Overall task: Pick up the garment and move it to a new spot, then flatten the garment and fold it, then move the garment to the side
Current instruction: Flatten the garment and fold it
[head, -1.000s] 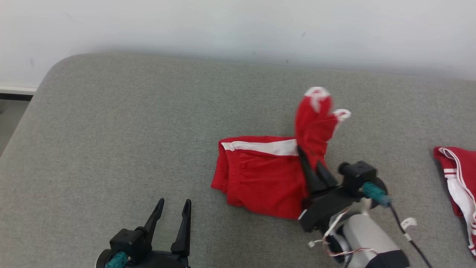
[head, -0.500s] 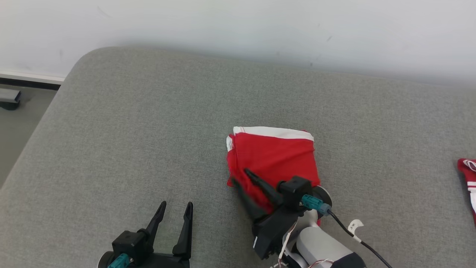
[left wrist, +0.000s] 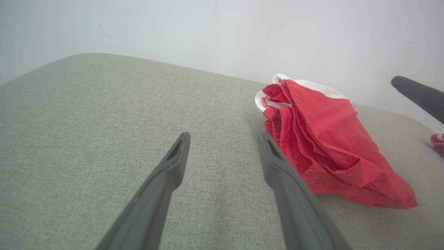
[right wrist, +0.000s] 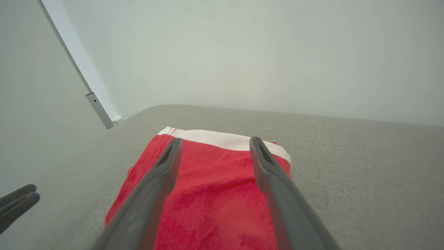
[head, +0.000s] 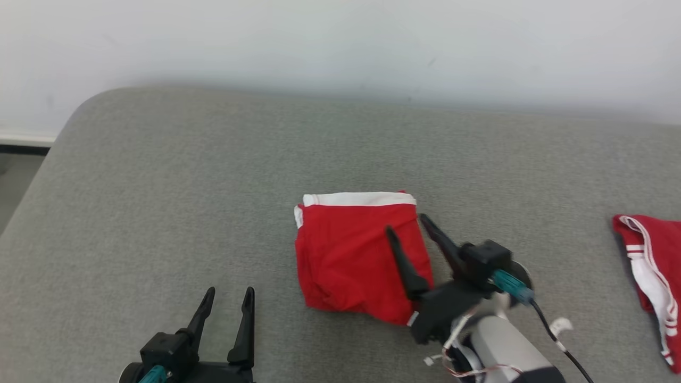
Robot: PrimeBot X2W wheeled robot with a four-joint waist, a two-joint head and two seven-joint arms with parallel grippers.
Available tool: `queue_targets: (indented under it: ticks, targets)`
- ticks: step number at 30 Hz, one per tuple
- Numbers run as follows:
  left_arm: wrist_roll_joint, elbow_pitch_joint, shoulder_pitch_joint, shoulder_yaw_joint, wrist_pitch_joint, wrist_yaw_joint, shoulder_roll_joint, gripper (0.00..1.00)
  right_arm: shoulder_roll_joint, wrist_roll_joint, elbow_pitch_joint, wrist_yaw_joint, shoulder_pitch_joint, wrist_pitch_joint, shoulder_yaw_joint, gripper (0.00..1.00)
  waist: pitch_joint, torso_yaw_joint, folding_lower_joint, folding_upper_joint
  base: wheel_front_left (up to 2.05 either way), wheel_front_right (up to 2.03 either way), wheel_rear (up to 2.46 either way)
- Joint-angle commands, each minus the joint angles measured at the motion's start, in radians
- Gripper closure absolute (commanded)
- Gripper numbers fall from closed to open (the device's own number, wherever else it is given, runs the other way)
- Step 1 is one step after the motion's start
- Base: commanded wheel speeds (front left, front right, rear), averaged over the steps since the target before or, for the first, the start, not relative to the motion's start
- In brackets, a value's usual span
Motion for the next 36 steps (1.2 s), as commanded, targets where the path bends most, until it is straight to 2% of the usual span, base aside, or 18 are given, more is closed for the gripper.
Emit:
queue_targets:
  ticks: [1,3,4,6,14,29,36]
  targets:
    - [0.011,-0.006,0.02,0.011,-0.003,0.002,-0.001,0.0,0.0,-0.038,-0.011,0.0,0.039,0.0,-0.046,0.0,-0.012,-0.036,0.0,-0.0001,0.0,0.0,0.0]
    - [0.022,-0.012,0.023,0.02,-0.003,0.002,-0.001,0.0,0.0,-0.084,-0.031,0.0,0.076,0.0,-0.12,0.0,-0.014,-0.052,0.0,-0.0001,0.0,0.0,0.0]
    - [0.022,-0.012,0.023,0.02,-0.003,0.002,-0.001,0.0,0.0,-0.084,-0.031,0.0,0.076,0.0,-0.12,0.0,-0.014,-0.052,0.0,-0.0001,0.0,0.0,0.0]
    - [0.037,-0.02,0.03,0.038,-0.003,0.002,-0.001,0.0,0.001,-0.133,-0.056,0.0,0.132,0.0,-0.214,0.0,-0.021,-0.075,0.0,-0.0001,0.0,0.0,0.0]
    - [0.075,-0.039,0.056,0.078,-0.003,0.002,-0.001,0.0,0.005,-0.188,-0.113,0.0,0.233,0.0,-0.37,0.0,-0.039,-0.121,0.0,-0.0001,0.0,0.0,0.0]
    - [0.104,-0.055,0.128,0.161,-0.003,0.002,-0.001,0.0,0.006,-0.157,-0.152,0.0,0.323,0.0,-0.352,0.0,-0.082,-0.189,0.0,-0.0001,0.0,0.0,0.0]
    - [0.106,-0.058,0.148,0.18,-0.003,0.002,-0.001,0.0,0.006,-0.156,-0.15,0.0,0.337,0.0,-0.351,0.0,-0.083,-0.188,0.0,-0.0001,0.0,0.0,0.0]
